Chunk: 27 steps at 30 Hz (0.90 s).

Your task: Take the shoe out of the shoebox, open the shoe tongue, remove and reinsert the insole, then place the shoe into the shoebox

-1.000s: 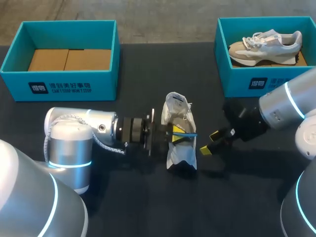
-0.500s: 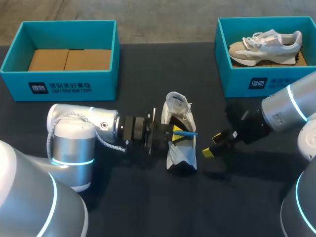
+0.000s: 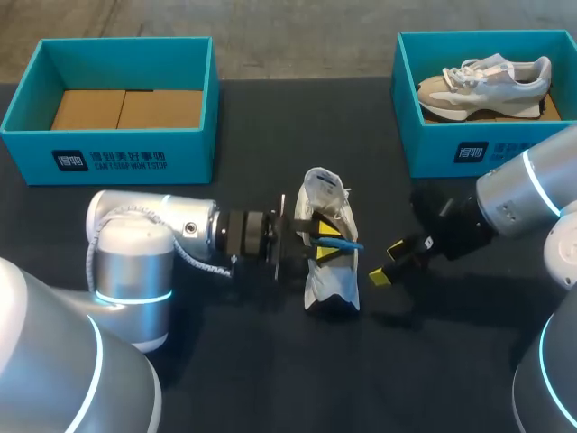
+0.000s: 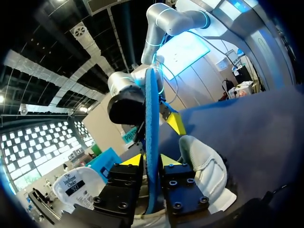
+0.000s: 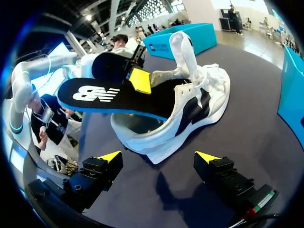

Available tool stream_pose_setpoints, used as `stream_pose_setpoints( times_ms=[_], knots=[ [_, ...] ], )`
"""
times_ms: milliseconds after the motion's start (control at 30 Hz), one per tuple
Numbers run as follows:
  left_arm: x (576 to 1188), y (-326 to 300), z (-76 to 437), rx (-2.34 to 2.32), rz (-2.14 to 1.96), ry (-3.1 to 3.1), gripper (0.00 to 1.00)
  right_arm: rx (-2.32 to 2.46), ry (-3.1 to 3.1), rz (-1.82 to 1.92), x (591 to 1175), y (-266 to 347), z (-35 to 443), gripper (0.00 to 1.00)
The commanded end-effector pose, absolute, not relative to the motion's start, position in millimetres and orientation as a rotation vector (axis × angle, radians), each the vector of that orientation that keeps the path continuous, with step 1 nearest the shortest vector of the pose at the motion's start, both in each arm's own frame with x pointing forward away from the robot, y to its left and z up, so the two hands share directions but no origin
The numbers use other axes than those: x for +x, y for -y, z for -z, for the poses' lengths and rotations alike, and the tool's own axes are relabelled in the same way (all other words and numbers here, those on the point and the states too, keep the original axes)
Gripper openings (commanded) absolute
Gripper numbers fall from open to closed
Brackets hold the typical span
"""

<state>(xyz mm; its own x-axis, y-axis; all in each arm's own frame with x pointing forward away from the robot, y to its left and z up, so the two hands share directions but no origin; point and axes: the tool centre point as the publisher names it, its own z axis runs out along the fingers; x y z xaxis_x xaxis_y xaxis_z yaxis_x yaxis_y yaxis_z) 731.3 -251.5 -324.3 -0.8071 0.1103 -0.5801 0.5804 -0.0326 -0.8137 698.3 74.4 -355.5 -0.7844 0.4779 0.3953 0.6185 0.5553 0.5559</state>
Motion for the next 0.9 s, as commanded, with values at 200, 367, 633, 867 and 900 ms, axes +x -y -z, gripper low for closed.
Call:
stream_pose_setpoints(
  times_ms=[200, 367, 633, 867, 900],
  knots=[
    [720.5, 253.1, 325.5, 0.754, 1.912, -1.916, 0.00, -0.937, 2.593, 1.038, 696.6, -77.9, 357.8, 1.00],
    [725.6, 252.6, 334.6, 0.767, 1.893, -1.935, 0.00, -0.934, 2.596, 1.035, 695.6, -78.8, 358.8, 1.00],
    [735.1, 254.6, 343.5, 0.771, 1.865, -1.954, 0.00, -0.870, 2.620, 1.007, 700.8, -79.3, 357.6, 1.00],
    [737.4, 254.8, 346.4, 0.768, 1.854, -1.972, 0.00, -0.832, 2.664, 0.943, 713.3, -86.0, 352.4, 1.00],
    [737.3, 254.8, 346.6, 0.770, 1.852, -1.975, 0.00, -0.827, 2.667, 0.942, 715.0, -86.2, 351.6, 1.00]
  ],
)
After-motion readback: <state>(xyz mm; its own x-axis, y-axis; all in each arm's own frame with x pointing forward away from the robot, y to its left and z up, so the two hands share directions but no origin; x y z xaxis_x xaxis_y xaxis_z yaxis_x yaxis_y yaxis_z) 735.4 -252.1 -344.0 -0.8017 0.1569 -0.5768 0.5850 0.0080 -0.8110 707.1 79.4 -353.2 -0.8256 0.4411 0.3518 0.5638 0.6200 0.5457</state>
